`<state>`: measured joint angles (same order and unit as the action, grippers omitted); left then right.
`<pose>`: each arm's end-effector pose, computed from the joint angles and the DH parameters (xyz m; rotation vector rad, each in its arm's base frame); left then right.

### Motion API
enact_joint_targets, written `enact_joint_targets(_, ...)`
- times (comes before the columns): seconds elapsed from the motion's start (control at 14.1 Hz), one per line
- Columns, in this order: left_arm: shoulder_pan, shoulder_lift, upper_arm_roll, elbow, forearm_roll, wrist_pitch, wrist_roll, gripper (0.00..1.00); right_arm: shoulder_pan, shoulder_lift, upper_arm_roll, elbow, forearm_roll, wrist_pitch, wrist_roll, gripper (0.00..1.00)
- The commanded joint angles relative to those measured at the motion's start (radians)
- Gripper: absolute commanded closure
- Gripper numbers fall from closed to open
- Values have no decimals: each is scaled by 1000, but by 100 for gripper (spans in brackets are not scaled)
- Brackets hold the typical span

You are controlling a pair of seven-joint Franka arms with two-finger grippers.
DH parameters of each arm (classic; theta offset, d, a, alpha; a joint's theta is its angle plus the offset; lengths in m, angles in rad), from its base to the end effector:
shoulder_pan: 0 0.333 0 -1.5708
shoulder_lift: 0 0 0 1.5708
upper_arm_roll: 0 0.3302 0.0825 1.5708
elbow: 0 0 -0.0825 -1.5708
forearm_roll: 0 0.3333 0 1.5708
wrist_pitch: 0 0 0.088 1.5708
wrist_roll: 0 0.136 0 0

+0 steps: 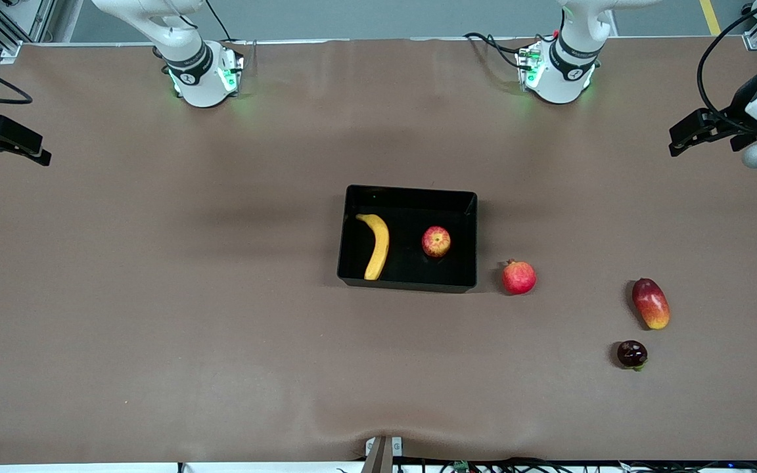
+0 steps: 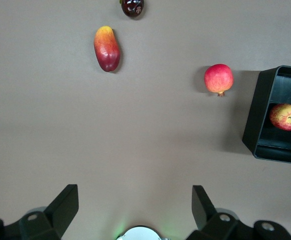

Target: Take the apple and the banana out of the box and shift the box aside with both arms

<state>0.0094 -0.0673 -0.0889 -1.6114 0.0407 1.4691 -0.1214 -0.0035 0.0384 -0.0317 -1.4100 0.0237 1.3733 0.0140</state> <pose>0.4676 -0.0330 0.6172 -3.0850 -0.0693 0.1084 0.4932 -0.0134 0.6402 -3.1156 0.0708 0.1167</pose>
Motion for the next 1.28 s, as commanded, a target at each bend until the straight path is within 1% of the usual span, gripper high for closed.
enact_joint_targets(0.0, 6, 30, -2, 30, -27, -18, 17, 0, -6, -3, 3, 0, 4, 1, 9, 0)
enact_joint_targets(0.28, -9, 61, -11, 25, -28, 17, -1, 0, -4, -3, 3, 0, 7, 0, 11, 0)
enact_joint_targets(0.5, -48, 128, -46, 16, -28, 25, -29, 0, -7, -3, 3, 0, 4, 3, 9, 0)
enact_joint_targets(0.64, -83, 168, -80, -5, -28, 59, -67, 0, -7, -3, 3, 0, 4, 3, 9, 0)
enact_joint_targets(0.92, -185, 175, -118, -151, -28, 225, -260, 0, -9, 0, 3, 2, 2, 13, 9, 0)
enact_joint_targets(1.14, -290, 201, -120, -289, -28, 434, -442, 0, -10, 0, 1, 2, -2, 30, 6, 0)
enact_joint_targets(1.21, -330, 234, -120, -303, -28, 495, -515, 0, -10, 0, 1, 2, -4, 36, 6, 0)
